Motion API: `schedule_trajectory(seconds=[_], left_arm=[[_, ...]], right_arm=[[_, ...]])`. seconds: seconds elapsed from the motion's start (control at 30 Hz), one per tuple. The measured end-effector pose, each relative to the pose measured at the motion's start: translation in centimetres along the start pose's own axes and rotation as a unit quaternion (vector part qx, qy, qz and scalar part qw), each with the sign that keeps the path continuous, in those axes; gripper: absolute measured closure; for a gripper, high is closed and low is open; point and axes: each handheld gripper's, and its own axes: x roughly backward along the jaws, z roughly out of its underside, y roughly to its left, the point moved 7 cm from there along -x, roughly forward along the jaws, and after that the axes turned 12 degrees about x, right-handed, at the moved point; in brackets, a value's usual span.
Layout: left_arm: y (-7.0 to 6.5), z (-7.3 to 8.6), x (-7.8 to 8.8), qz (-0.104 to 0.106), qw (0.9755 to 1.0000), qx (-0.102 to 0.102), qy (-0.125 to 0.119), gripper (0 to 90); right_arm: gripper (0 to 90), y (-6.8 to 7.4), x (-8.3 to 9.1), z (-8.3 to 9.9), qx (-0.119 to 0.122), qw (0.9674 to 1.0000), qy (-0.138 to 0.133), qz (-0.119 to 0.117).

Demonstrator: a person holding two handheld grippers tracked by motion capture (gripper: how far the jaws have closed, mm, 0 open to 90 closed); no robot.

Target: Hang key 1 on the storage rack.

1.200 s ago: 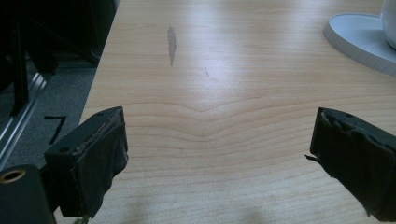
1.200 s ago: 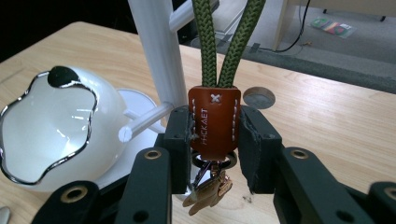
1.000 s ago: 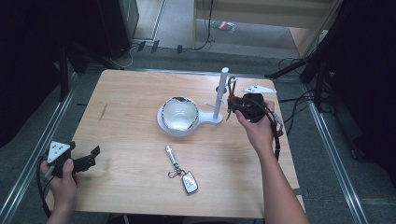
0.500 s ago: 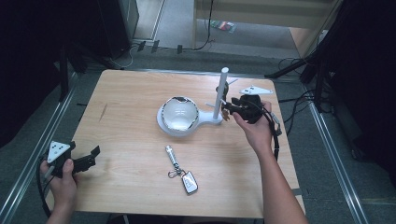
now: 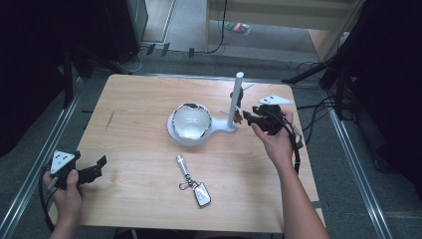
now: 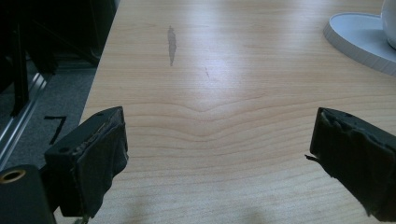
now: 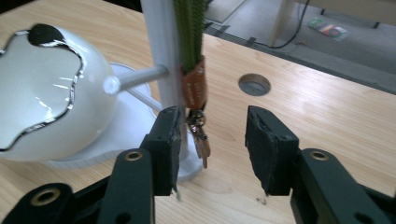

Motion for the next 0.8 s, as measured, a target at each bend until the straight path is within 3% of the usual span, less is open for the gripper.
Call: schedule_trajectory(seconds=[0.27, 0.8], left_arm=[[0.0, 0.0, 0.0, 0.000, 1.0000, 0.000, 0.001, 4.4], [0.0, 0.0, 0.0, -0.001, 1.0000, 0.000, 0.003, 4.4]], right_arm=[[50.3, 0.3, 0.7, 0.8, 0.022, 0.9991, 0.028, 0.021], [45.6, 2.7, 1.4, 2.4, 0.055, 0.9944, 0.090, 0.004]])
